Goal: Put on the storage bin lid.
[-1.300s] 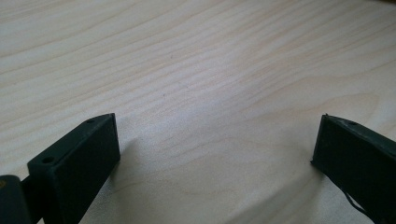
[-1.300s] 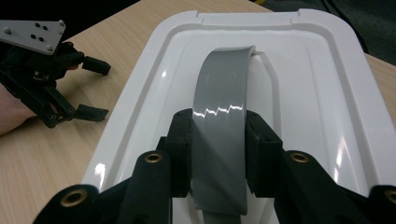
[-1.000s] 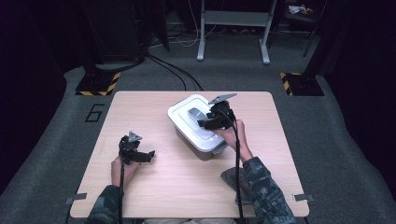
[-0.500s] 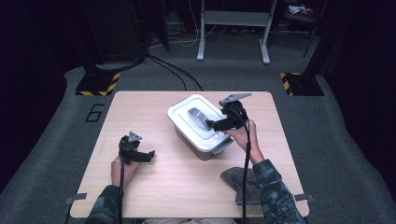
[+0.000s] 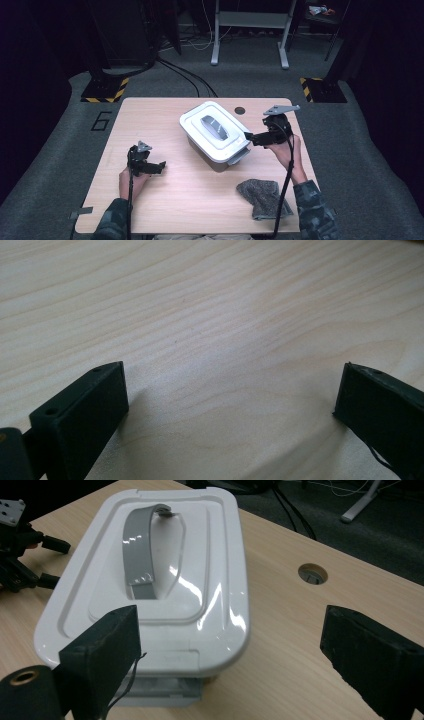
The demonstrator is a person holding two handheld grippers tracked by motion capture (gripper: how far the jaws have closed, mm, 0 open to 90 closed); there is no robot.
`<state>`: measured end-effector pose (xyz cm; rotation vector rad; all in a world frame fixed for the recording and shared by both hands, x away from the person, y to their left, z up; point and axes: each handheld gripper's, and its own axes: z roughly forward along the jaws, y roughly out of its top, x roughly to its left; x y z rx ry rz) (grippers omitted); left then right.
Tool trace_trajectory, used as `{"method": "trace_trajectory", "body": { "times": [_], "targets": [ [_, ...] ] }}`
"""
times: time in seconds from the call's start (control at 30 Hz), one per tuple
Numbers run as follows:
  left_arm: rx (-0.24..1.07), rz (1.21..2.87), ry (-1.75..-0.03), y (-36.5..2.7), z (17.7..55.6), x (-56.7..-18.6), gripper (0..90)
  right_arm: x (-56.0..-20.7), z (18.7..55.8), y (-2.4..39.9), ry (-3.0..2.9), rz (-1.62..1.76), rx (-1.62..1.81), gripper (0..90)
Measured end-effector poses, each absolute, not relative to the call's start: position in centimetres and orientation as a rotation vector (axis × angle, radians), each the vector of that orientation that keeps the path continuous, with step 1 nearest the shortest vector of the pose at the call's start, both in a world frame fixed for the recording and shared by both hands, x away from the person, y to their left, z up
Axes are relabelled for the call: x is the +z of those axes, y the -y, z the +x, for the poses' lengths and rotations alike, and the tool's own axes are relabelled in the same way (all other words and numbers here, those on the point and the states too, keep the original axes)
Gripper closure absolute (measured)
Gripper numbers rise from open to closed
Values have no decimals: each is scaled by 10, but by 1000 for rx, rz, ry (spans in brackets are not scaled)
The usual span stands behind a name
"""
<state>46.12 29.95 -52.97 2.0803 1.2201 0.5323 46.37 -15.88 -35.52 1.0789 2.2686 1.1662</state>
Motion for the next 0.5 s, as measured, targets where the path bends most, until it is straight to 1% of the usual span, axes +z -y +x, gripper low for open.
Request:
{"method": "trace_trajectory", "body": {
  "times": [0.23,0.5],
  "targets": [
    [532,2081,-1218,-300,461,-530,1,-368,453,186,-2238,1140,1135,64],
    [533,2081,-1218,-300,461,-530,1,-395,446,214,-2187,1230,1116,46]
  ]
}}
